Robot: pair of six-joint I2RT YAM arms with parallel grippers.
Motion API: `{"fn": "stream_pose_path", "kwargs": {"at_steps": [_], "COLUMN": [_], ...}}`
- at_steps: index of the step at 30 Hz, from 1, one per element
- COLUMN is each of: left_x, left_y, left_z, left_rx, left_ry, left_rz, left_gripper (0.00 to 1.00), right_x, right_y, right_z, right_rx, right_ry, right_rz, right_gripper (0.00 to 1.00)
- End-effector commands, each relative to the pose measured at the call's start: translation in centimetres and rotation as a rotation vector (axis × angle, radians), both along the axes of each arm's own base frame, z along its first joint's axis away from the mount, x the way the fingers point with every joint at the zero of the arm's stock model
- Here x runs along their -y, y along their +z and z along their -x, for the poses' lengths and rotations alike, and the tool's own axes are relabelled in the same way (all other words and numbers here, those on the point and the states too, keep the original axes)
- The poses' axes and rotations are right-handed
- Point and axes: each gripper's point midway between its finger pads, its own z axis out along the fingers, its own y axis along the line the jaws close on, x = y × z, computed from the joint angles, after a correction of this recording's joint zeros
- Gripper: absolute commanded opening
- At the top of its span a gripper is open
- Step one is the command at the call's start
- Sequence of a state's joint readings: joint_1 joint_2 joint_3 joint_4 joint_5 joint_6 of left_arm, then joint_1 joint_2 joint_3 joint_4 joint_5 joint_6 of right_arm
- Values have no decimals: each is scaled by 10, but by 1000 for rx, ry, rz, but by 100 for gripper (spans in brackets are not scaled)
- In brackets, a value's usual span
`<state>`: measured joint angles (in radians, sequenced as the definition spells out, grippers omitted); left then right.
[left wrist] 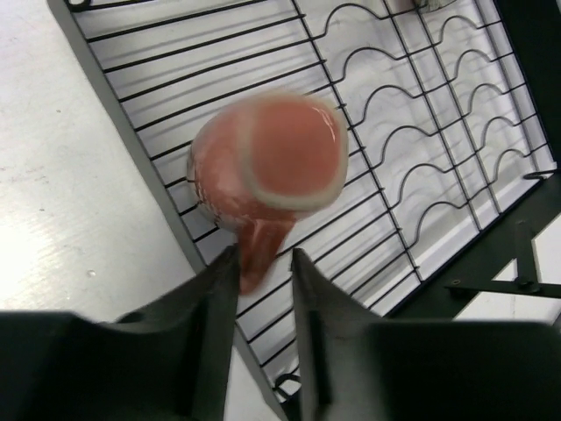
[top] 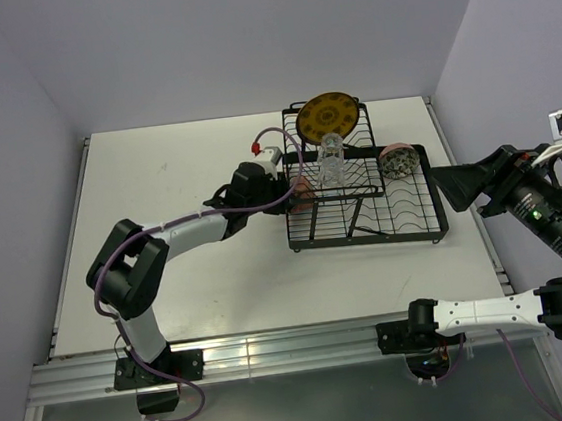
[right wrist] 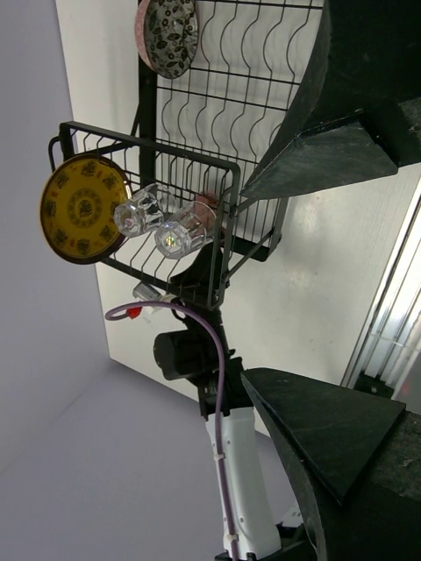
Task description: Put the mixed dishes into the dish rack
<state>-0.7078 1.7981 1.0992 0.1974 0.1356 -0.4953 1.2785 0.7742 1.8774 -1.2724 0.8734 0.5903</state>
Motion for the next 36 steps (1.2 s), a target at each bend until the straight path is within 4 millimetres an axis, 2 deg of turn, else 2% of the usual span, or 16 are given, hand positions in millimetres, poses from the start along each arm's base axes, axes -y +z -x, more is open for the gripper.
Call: {"fn": "stream_pose_path", "kwargs": {"at_steps": [1,4,7,13,18,22,24,25,28,29,30,32,33,34,35,36], "left_x": [13,14,12,9,-8,-23,-34,-36,-50,-59,-67,-88,-98,-106,-121,-130], "left_y": [35,32,31,32,35,56,59,72,84,82,92,89,103,104,99,111], "left_z": [-12,-10,-9,-6,-7,-9,-9,-9,-8,-9,-9,-9,-7,-6,-6,-2], "left_rx": [81,79,85,87,83,107,99,128,123,113,117,92,98,87,50,47], "left_ry": [2,-7,-8,-5,13,7,1,-6,2,25,52,108,134,159,198,223], "left_rz": [63,55,49,58,94,162,189,220,261,260,275,279,306,309,298,316], "left_gripper": [37,48,53,56,56,58,60,63,66,67,68,69,70,71,71,71], "right_x": [-10,-11,-11,-12,-15,-20,-23,-24,-29,-32,-34,-39,-46,-51,-60,-66], "right_y": [3,3,2,3,3,-1,-4,-6,-14,-21,-24,-33,-44,-50,-65,-73], "right_z": [-5,-5,-6,-6,-7,-8,-9,-9,-11,-12,-13,-15,-15,-15,-17,-17], "right_rx": [-1,-2,-4,1,-1,-5,-8,-10,-23,-33,-38,-53,-70,-81,-106,-121], "right_ry": [-18,-16,-18,-20,-20,-18,-18,-19,-28,-33,-37,-40,-37,-27,-25,-17], "right_rz": [-5,2,4,1,7,8,13,16,31,44,52,70,95,108,147,166], "right_gripper": [85,85,85,85,85,85,86,86,88,89,89,90,91,91,91,91]}}
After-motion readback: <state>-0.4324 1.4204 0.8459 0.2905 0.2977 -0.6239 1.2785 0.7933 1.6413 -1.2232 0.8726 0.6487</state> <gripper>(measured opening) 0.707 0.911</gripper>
